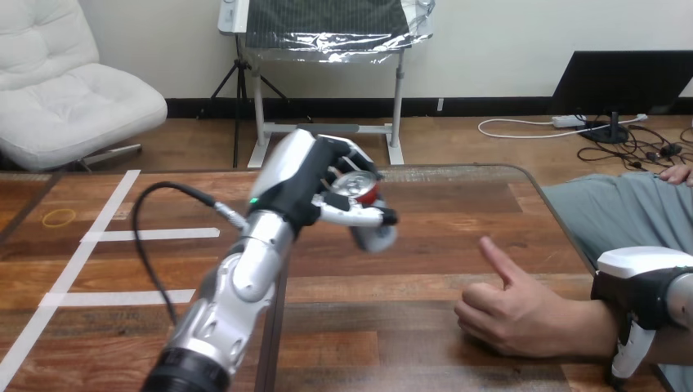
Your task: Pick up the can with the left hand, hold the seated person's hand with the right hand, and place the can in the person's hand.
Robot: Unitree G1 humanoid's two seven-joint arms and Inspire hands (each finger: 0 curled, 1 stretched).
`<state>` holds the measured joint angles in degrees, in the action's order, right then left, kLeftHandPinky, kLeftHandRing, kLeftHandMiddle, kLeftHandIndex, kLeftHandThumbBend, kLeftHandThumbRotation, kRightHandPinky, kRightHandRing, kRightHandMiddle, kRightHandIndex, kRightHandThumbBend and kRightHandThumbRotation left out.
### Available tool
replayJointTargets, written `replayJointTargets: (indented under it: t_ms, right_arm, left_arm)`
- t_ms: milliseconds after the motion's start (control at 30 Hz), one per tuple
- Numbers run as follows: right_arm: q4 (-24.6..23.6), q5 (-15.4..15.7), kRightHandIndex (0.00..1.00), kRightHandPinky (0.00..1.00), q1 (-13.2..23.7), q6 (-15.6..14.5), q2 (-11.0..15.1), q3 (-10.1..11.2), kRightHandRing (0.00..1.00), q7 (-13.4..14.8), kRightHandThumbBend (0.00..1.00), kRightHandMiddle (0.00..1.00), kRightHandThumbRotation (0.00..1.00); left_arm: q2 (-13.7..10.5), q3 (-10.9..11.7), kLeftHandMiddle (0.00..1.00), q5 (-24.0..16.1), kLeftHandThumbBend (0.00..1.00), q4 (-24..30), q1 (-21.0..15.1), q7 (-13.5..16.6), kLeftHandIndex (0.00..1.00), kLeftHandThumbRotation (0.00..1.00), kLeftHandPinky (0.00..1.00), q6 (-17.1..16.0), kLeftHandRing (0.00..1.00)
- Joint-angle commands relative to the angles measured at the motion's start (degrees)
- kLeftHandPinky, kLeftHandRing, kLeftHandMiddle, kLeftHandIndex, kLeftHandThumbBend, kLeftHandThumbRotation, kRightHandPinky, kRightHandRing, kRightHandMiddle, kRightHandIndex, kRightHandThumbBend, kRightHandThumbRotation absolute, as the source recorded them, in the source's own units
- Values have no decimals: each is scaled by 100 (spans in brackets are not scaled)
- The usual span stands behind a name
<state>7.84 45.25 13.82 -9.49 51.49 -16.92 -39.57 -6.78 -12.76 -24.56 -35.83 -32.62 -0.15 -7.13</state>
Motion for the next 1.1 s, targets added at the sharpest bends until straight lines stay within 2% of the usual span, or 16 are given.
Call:
replayJointTargets:
  t_ms: [0, 333, 567, 800, 1067]
  right_arm:
    - [-84, -148, 50, 30, 63, -84, 127, 264, 44, -6, 68, 54, 0]
    - [-154, -313, 49, 25, 210, 66, 176, 511, 38, 114, 71, 49, 0]
    - [-268, -306, 44, 23, 380, -6, 192, 561, 35, 51, 72, 47, 0]
    - [-440, -292, 37, 18, 471, 69, 236, 599, 29, 22, 72, 40, 0]
    - [-577, -320, 39, 19, 613, 116, 256, 638, 30, -89, 71, 41, 0]
  left_arm:
    - [259, 49, 46, 235, 65, -23, -846, -71, 49, 0, 35, 49, 40]
    - [603, 45, 46, 397, 67, -248, -1161, -230, 49, 0, 34, 249, 39]
    - [832, 39, 45, 434, 67, -649, -1471, -244, 48, 0, 35, 196, 39]
    - [1016, 33, 45, 465, 68, -1022, -1749, -200, 48, 0, 35, 70, 39]
    - [1216, 46, 45, 493, 70, -1394, -2069, -127, 47, 0, 33, -2, 38]
